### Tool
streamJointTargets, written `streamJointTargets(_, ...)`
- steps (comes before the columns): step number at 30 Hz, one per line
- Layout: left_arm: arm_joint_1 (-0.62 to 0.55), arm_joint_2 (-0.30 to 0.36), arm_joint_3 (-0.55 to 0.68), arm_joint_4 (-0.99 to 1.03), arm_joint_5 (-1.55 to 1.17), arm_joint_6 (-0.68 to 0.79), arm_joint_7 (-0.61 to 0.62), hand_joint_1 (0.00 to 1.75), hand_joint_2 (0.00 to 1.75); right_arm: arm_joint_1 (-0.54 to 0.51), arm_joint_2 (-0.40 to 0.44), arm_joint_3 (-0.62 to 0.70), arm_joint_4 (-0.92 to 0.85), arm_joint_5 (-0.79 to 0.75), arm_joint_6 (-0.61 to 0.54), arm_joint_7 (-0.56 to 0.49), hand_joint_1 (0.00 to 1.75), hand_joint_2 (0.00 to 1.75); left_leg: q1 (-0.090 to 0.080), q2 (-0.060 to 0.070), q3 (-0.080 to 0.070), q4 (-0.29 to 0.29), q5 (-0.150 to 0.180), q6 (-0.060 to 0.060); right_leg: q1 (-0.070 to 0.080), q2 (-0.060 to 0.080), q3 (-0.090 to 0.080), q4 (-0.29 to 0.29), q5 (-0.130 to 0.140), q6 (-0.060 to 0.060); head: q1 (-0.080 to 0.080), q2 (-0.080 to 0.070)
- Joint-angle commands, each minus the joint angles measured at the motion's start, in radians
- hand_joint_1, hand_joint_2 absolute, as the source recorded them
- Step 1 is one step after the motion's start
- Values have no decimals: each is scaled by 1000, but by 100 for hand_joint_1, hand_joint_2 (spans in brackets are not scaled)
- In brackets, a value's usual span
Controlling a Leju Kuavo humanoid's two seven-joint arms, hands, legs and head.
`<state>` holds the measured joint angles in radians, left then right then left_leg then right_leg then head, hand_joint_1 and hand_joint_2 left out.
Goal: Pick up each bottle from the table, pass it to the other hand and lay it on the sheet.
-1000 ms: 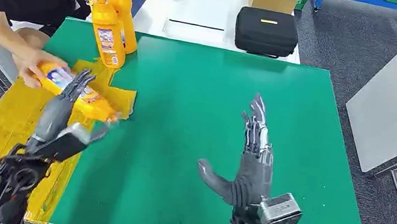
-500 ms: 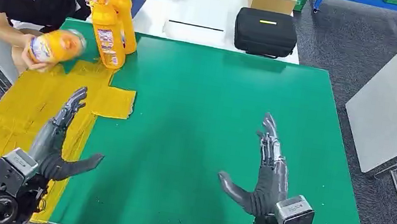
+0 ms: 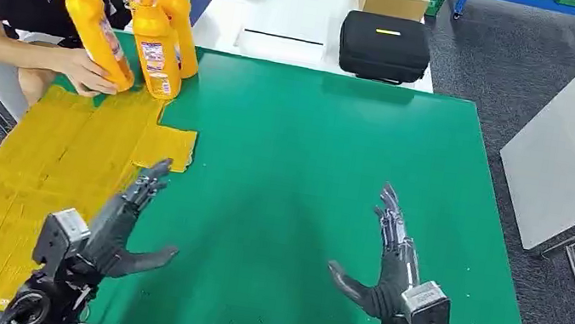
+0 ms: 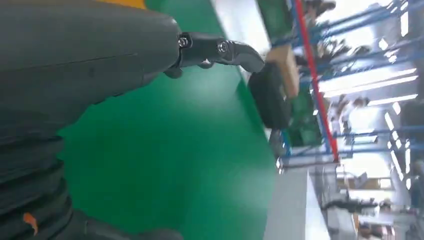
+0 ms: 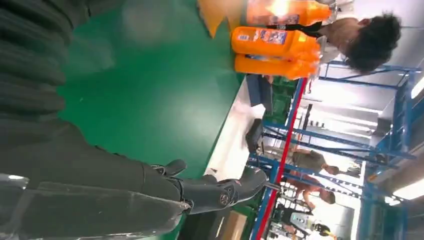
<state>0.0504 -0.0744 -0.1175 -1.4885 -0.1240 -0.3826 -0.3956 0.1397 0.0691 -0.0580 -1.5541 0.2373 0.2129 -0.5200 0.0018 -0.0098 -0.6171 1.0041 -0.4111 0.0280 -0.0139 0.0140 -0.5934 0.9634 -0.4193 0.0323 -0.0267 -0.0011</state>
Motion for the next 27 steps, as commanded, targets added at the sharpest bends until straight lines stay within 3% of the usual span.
streamJointTargets(1,-105,-7,-96,242,41,-38,38,0,175,-37,35,-124,167,13,30,-31,0,175,0,-2,6,-2,-1,-1,0,-3,7,-2,-2,-1,0,0)
streamJointTargets(5,-147,-15,-112,332,64,-25,28,0,175,-43,46,-118,195,51,48,-44,0,175,0,-2,6,-3,-1,-1,0,-4,7,-3,-1,-1,0,0)
streamJointTargets(8,-157,-31,-97,368,108,-32,23,0,175,-64,56,-105,215,92,-3,-20,0,175,0,0,6,-2,-1,-1,0,-2,6,-2,-1,-1,0,0)
streamJointTargets(27,-153,-51,-63,348,108,34,-12,0,175,-57,58,-45,209,69,-6,-13,0,175,0,1,5,-1,-2,-2,0,0,5,0,-2,-1,0,0)
